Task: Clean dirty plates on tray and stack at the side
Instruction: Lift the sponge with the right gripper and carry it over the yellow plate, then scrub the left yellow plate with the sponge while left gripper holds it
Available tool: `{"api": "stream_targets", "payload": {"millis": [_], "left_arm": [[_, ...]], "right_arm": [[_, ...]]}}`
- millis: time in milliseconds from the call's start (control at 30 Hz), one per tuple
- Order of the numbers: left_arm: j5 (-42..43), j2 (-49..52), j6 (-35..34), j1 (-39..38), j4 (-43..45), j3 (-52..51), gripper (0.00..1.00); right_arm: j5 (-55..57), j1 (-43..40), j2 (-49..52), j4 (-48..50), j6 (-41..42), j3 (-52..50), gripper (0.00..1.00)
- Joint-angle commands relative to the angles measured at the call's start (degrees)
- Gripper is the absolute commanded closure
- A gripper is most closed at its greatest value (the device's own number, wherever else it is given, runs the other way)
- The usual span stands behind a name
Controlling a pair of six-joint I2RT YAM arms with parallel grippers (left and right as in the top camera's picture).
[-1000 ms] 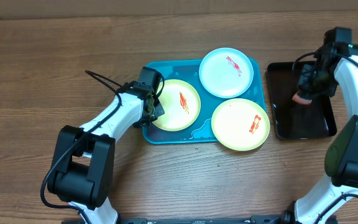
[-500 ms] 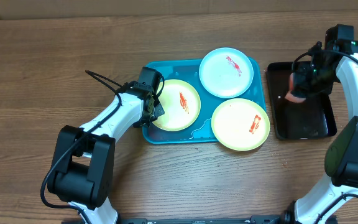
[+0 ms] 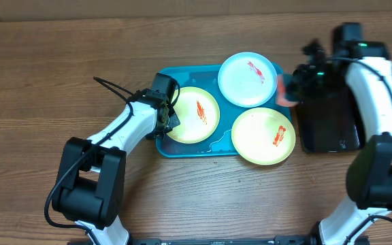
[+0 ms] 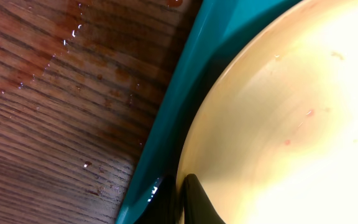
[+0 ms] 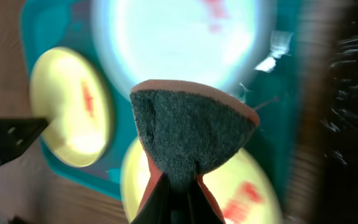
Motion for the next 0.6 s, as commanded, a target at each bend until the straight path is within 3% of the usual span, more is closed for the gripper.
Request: {"api": "stream_targets", "payload": {"millis": [0, 200, 567], "left_arm": [[-0.59, 1.11, 1.09, 0.33, -0.61, -0.39, 0.96], [-0.59, 1.11, 1.11, 0.33, -0.72, -0.39, 0.96], [-0.59, 1.11, 1.14, 0.33, -0.72, -0.39, 0.96]], "right_arm": [[-2.78, 7.28, -2.49, 2.34, 0.33, 0.96, 0.96], [5.22, 18.84, -2.29, 10.86, 7.69, 0.02, 0.96], [10.34, 29.40, 7.58, 18.64, 12.37, -0.92, 0.96]]}}
